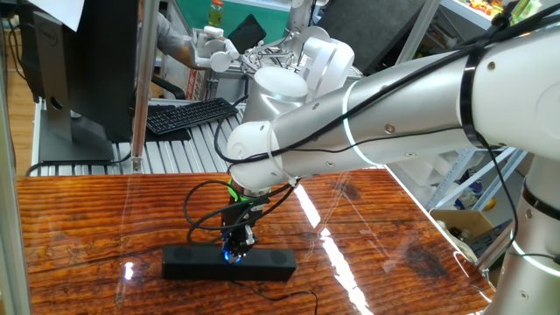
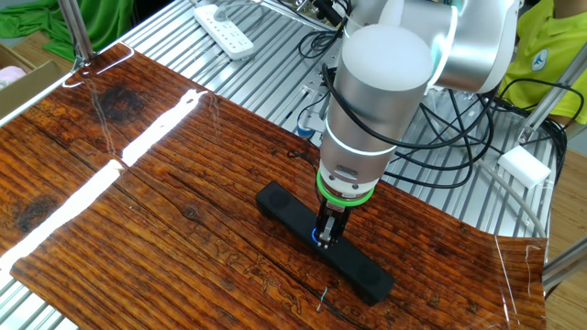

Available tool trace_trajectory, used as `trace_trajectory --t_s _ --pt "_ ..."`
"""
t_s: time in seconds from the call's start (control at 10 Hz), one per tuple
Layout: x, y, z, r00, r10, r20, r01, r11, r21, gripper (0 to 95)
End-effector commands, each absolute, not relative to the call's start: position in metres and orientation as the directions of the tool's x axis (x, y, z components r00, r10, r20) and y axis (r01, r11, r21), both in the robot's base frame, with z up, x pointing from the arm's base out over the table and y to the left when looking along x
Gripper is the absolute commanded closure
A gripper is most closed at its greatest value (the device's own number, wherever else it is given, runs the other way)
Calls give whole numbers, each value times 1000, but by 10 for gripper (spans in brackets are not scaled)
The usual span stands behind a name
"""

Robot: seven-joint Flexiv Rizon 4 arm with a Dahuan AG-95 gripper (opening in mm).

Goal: Turn the knob to increase the volume of the speaker

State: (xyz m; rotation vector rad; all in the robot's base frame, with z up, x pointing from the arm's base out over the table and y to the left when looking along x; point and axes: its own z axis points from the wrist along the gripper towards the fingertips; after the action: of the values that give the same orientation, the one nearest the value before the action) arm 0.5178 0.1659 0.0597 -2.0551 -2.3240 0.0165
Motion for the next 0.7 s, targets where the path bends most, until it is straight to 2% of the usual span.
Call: trace_trajectory --t_s 0.1,0.7 --pt "517 166 44 -115 993 19 993 116 -35 950" --pt "517 165 44 -3 1000 14 1000 3 -10 950"
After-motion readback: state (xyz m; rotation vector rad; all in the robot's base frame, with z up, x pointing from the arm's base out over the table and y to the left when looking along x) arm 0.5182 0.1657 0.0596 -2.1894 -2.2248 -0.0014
